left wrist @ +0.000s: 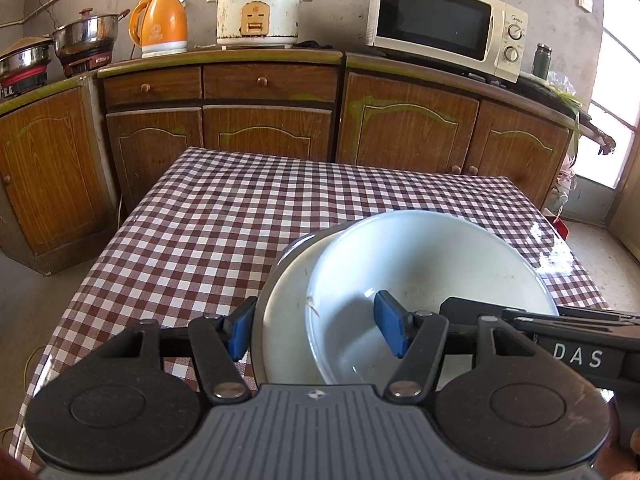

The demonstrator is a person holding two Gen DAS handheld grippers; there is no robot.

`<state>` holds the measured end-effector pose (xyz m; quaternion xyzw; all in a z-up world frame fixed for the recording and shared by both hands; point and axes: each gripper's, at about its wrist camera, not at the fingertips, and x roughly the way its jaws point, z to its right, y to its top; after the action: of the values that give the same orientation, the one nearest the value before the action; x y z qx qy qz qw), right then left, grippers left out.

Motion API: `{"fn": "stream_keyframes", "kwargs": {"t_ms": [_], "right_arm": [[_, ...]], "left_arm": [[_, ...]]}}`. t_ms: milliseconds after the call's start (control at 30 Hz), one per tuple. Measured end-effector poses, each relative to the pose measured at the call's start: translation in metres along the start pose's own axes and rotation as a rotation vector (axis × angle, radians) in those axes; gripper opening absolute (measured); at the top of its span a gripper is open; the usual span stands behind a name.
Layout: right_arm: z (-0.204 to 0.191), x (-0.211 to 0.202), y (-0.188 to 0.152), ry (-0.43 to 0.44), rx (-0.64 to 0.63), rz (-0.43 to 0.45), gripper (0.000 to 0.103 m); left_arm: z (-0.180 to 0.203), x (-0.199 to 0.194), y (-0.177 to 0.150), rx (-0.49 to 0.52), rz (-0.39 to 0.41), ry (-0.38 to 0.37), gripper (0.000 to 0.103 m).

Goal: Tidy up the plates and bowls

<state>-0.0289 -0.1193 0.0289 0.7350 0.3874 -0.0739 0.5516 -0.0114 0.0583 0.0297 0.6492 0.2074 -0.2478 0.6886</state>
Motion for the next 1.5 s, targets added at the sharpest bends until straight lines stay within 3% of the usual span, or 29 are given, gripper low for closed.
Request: {"fn": "stream_keyframes", "kwargs": {"t_ms": [1500], "right_arm": [[0.017,0.038,-0.005,-0.009,0.025,-0.035,0.050]], "left_arm": [[-0.001,0.032,0.003,-0.010,-0.046,0.006,0.064]]}}
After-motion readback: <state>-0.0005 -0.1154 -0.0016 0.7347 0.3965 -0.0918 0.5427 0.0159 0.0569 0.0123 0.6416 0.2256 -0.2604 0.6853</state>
